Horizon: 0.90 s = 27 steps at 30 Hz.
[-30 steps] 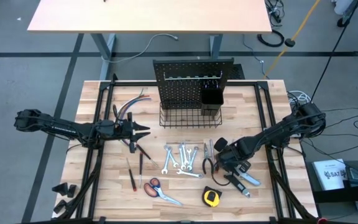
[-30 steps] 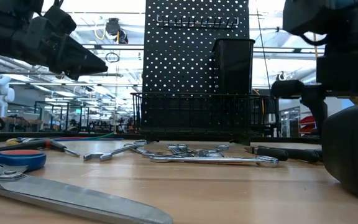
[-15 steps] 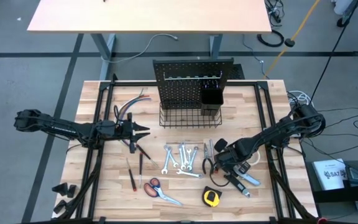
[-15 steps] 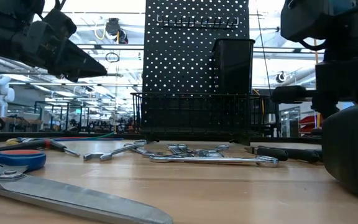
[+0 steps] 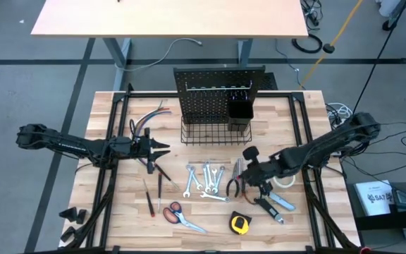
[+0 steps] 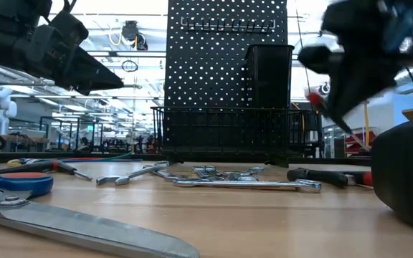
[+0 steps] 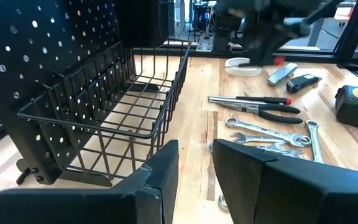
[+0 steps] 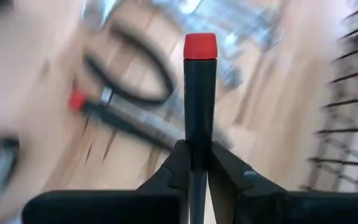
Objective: Hang tools onto peg board
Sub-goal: Hang the nut driver on the pegboard
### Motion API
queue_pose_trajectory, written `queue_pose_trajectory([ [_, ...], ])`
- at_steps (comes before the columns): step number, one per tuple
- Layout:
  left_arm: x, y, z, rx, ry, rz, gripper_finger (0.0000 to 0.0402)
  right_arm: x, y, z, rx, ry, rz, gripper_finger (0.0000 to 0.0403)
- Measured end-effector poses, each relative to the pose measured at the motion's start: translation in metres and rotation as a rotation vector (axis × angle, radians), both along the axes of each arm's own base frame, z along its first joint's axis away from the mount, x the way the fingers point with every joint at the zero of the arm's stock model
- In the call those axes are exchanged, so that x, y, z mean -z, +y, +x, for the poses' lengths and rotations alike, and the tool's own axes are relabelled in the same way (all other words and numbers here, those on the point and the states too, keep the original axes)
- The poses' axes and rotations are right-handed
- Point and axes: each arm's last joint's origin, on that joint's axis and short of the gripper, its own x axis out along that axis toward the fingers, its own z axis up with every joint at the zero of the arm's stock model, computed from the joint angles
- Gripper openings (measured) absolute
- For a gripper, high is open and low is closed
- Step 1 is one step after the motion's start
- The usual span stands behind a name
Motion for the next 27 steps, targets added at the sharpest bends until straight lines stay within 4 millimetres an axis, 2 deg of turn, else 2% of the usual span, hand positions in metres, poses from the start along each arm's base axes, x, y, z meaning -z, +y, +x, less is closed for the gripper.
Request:
queue_pose_trajectory([
  [7,0.0,0.0,0.0,0.0,-0.001,0.0,0.0107,-0.062,0.001,0.003,0.079,-0.499,0.263,0.0022],
  [11,0.0,0.0,0.0,0.0,-0.002,-0.001,0.0107,-0.091,0.0,0.006,0.132,-0.774,0.322,0.0022],
  [16,-0.001,0.0,0.0,-0.012,-0.011,0.001,0.0107,-0.115,-0.004,0.008,0.227,-1.032,0.214,0.0022],
  [23,-0.017,0.004,0.001,-0.138,-0.181,0.005,0.0107,-0.143,-0.02,0.0,0.551,-1.256,-0.077,0.0022],
  [27,-0.025,0.007,0.0,-0.249,-0.262,0.007,0.0107,-0.157,-0.034,-0.006,0.692,-1.379,-0.076,0.0022],
])
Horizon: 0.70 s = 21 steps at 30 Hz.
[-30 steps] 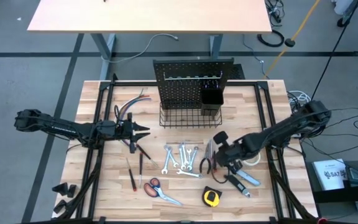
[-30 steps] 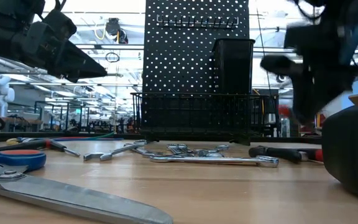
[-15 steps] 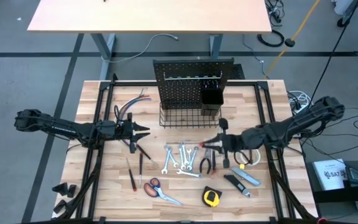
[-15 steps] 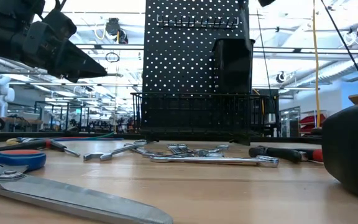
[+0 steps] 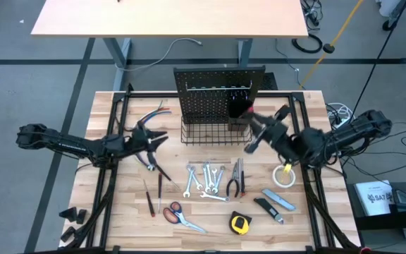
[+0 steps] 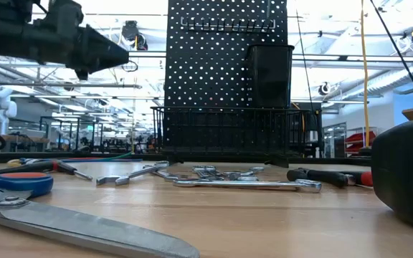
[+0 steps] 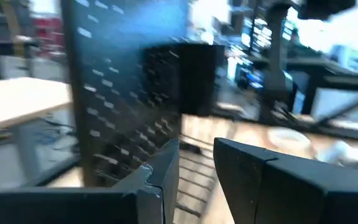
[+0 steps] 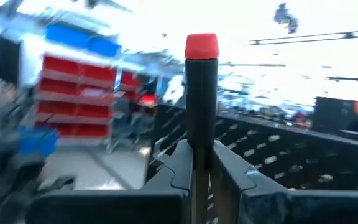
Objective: Hang tools onto peg board
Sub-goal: Hang the nut driver on the pegboard
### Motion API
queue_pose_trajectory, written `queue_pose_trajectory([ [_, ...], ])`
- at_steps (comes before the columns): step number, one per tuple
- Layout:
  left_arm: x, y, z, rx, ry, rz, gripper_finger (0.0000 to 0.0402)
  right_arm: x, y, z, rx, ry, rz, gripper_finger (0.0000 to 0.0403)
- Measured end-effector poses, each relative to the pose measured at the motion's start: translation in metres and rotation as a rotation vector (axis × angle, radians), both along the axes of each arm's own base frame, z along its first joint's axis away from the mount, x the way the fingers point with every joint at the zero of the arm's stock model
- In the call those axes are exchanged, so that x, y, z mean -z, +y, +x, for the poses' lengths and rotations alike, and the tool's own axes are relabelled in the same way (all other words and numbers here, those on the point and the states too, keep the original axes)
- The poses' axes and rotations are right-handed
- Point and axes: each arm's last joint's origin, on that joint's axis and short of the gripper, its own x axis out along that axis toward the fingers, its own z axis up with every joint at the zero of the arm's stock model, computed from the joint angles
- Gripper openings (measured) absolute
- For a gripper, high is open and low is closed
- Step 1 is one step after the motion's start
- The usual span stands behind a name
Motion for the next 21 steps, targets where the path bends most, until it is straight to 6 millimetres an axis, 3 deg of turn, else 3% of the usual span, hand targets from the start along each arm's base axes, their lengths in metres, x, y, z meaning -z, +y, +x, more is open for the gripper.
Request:
queue_pose_trajectory([
  [13,0.009,0.002,-0.001,-0.065,0.093,0.001,0.0107,-0.02,-0.03,0.019,0.196,0.042,0.04,0.0022],
  [21,0.012,0.002,-0.001,-0.065,0.124,0.004,0.0107,-0.012,-0.042,0.034,0.243,0.083,0.046,0.0022],
])
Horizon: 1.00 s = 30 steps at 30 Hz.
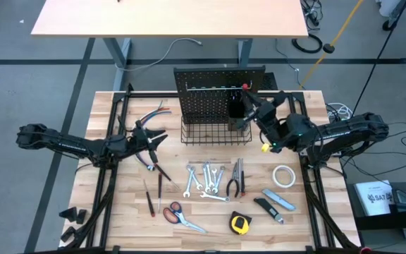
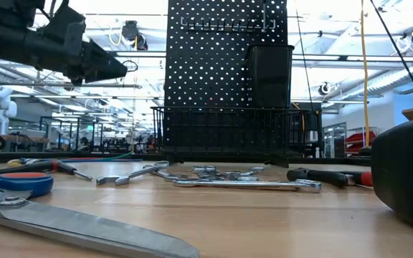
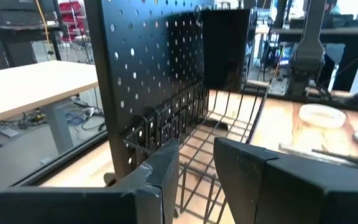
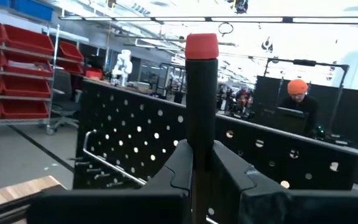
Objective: Hang tools onto peg board
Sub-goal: Hang the nut driver on the pegboard
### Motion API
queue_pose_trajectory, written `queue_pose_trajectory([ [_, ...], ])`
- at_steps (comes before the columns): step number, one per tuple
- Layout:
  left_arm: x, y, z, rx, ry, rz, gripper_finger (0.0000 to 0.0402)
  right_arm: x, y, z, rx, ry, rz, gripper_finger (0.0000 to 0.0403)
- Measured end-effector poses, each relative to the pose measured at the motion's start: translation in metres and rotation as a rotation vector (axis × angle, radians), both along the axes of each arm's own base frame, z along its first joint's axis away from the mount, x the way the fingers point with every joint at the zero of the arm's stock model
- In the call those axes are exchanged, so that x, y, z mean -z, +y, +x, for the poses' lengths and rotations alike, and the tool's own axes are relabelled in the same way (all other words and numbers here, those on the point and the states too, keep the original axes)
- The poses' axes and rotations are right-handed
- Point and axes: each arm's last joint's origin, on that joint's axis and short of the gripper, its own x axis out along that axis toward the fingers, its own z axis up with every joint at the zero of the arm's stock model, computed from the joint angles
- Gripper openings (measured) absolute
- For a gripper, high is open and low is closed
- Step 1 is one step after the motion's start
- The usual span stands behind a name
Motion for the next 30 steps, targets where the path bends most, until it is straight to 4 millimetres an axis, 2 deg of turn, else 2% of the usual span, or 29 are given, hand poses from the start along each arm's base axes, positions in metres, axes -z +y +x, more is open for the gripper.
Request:
queue_pose_trajectory([
  [6,0.002,0.0,0.0,0.0,0.017,0.0,0.0107,0.003,-0.001,0.003,-0.018,-0.023,0.017,0.0022],
  [14,0.0,0.0,0.0,0.002,0.002,-0.002,0.0107,0.006,0.006,0.013,-0.241,-0.16,0.065,0.0022],
  [20,-0.002,0.0,0.0,0.004,-0.026,-0.005,0.0107,0.011,0.01,0.054,-0.281,-0.103,0.075,0.0022],
  [25,-0.002,0.0,0.0,0.004,-0.018,-0.005,0.0107,-0.004,0.011,0.089,-0.264,-0.063,0.043,0.0022],
  [30,0.001,0.0,0.0,0.004,0.004,-0.004,0.0107,-0.014,0.001,0.113,-0.231,-0.097,0.045,0.0022],
])
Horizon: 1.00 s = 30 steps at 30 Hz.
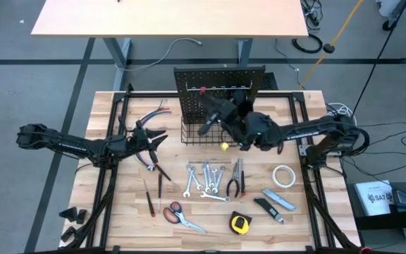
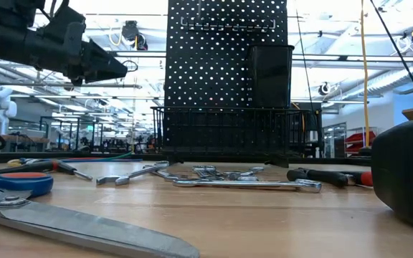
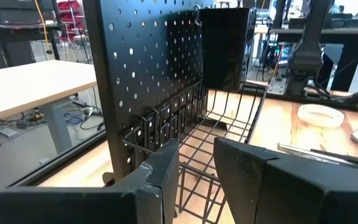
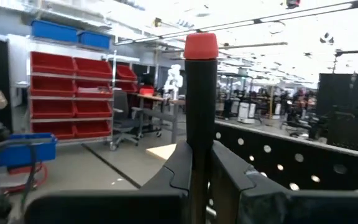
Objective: Hang tools onto peg board
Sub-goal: Hang the nut driver on the pegboard
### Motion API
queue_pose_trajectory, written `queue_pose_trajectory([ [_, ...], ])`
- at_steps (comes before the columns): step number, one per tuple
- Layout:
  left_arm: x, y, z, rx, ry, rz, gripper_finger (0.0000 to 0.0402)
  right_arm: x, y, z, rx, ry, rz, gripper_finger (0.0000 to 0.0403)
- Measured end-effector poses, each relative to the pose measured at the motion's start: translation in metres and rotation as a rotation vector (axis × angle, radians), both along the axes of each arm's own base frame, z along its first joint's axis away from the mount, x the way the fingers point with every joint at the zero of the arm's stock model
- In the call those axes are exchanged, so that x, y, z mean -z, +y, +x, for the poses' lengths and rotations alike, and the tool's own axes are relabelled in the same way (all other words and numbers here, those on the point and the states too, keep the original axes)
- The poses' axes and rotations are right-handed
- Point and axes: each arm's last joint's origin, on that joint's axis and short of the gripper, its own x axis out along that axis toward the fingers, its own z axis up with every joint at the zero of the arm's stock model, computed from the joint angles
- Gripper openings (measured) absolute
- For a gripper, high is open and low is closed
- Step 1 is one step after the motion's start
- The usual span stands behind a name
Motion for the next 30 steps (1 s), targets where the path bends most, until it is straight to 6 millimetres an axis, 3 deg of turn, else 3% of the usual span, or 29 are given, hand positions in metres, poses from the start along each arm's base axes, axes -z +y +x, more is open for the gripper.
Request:
queue_pose_trajectory([
  [11,0.001,0.0,0.0,0.0,0.008,0.001,0.0107,0.017,-0.022,0.03,0.049,0.04,0.015,0.0022],
  [30,0.001,0.0,0.0,-0.001,-0.003,-0.021,0.0107,0.024,-0.049,0.03,0.098,0.042,0.077,0.0022],
])
